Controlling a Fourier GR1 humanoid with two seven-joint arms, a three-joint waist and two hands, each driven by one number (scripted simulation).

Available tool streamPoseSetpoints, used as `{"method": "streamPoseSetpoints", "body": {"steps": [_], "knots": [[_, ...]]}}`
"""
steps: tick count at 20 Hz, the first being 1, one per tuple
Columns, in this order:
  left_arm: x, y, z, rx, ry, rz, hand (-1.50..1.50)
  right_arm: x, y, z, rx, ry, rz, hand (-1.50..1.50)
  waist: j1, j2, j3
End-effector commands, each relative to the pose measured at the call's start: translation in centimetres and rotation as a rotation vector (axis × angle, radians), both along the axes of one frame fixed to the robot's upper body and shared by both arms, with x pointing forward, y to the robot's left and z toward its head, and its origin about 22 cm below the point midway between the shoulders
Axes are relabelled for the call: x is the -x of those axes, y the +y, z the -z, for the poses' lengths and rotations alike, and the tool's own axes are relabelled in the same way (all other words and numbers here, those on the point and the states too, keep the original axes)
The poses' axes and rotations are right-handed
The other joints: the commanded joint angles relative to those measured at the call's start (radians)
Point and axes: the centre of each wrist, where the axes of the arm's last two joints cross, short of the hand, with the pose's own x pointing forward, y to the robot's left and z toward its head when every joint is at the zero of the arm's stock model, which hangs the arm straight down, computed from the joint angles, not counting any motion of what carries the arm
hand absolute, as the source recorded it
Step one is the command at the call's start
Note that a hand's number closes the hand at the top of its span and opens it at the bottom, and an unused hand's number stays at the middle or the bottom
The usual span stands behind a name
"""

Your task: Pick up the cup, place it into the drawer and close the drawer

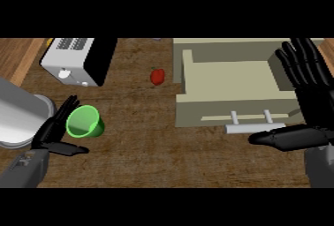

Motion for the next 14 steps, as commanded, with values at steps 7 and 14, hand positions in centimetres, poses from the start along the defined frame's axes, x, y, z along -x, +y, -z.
{"method": "streamPoseSetpoints", "body": {"steps": [7,14], "knots": [[-0.5,-0.4,0.0,0.106,-0.08,0.065,-1.5,-0.3,1.0,-0.9,-0.003,0.006,-0.011,-1.5,-0.005,0.002,-0.001],[1.0,-4.3,3.0,0.124,-0.099,0.098,-1.5,-0.2,-0.2,-0.8,0.001,0.0,0.005,-1.5,-0.009,0.004,-0.001]]}}
